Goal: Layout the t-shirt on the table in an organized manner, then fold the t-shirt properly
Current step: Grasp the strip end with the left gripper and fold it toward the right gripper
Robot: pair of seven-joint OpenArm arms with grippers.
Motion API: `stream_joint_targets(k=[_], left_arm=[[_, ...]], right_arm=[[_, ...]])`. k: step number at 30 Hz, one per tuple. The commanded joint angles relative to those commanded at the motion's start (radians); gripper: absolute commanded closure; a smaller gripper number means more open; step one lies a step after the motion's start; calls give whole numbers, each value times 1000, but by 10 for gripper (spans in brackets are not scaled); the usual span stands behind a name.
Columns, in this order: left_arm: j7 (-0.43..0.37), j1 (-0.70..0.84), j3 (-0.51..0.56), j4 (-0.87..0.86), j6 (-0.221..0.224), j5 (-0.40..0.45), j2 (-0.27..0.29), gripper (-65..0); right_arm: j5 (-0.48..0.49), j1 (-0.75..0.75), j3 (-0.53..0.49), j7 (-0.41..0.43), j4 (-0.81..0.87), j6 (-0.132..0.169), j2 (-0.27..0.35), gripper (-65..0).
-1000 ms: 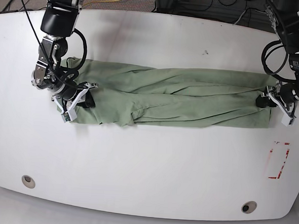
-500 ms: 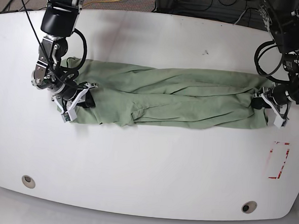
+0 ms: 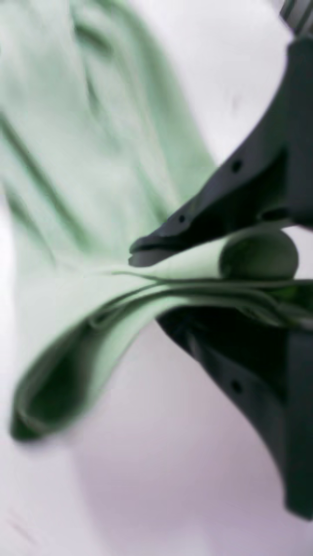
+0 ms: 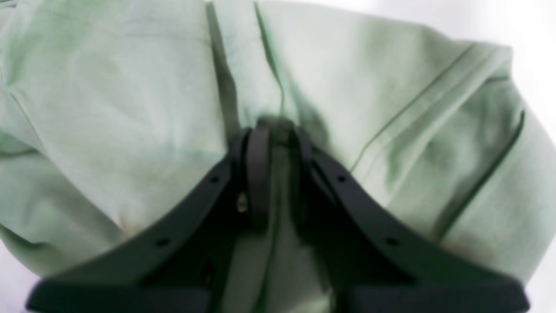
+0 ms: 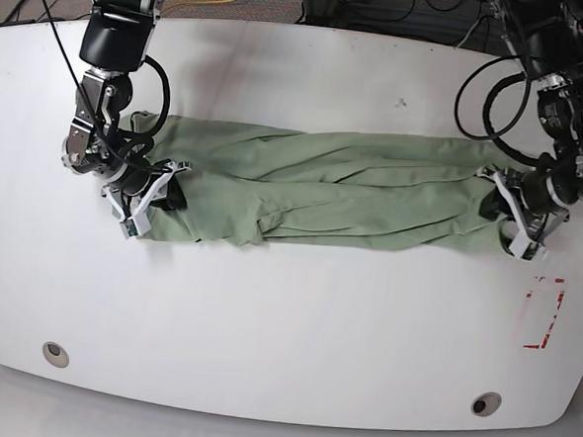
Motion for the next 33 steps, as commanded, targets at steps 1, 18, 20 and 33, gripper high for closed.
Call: stream_joint_targets(k=[1,18,20,33], left_arm=[[15,-12,0,11,0,2,31,-13],[37,-106,175,6,0,0,261,-14],[37,-106,189,6,0,0,270,-15],[-3,-100,264,5,0,0,273,-90]], right_arm=[[-3,0,0,0,0,0,-8,-87],[-8,3,0,0,2,0,-17,-87],[-8,5,0,0,2,0,-17,-87],[-6,9,0,0,2,0,-17,-87]])
